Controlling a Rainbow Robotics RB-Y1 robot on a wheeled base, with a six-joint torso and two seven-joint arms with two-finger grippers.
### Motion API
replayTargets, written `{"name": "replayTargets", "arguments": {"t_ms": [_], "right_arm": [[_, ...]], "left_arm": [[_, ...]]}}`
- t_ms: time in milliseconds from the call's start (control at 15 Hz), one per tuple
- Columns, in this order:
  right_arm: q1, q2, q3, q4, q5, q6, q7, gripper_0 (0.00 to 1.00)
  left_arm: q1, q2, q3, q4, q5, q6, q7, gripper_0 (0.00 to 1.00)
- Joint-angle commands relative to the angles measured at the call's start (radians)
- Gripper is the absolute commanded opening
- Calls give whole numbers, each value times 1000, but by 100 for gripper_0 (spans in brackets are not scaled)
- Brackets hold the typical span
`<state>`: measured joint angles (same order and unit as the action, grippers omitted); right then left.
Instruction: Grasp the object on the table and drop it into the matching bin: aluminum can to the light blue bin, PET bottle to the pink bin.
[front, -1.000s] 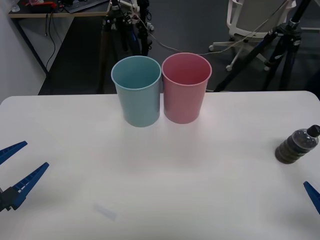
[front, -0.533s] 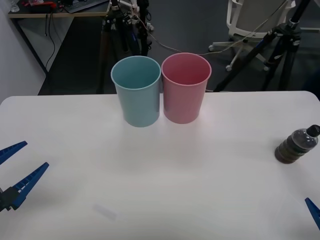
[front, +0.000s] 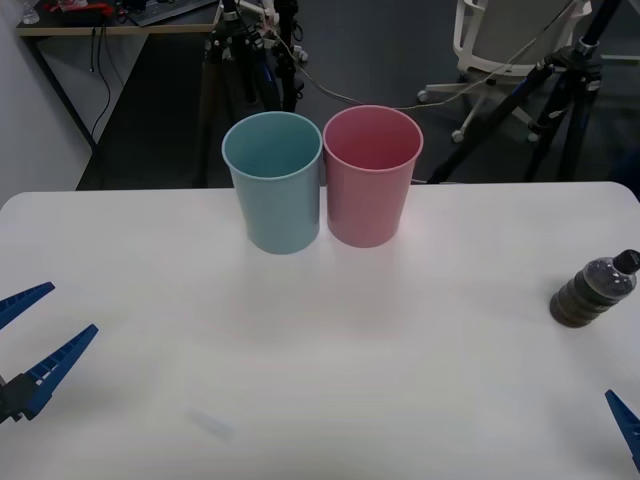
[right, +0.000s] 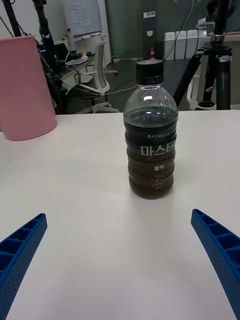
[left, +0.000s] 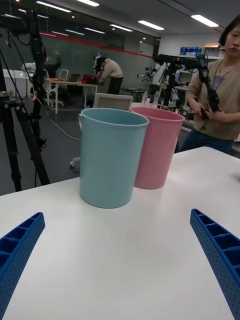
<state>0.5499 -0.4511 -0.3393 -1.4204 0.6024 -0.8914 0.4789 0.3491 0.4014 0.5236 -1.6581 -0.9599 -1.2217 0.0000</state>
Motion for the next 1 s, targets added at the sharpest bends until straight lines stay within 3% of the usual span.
{"name": "replayTargets", "arguments": {"t_ms": [67,1000], "right_arm": [[-70,-12,5,67,0,0,7,100],[-416,-46,71,368,-1,62,81,100]], "left_arm": [[0,0,0,0,0,0,0,100],[0,0,0,0,0,0,0,100]]}}
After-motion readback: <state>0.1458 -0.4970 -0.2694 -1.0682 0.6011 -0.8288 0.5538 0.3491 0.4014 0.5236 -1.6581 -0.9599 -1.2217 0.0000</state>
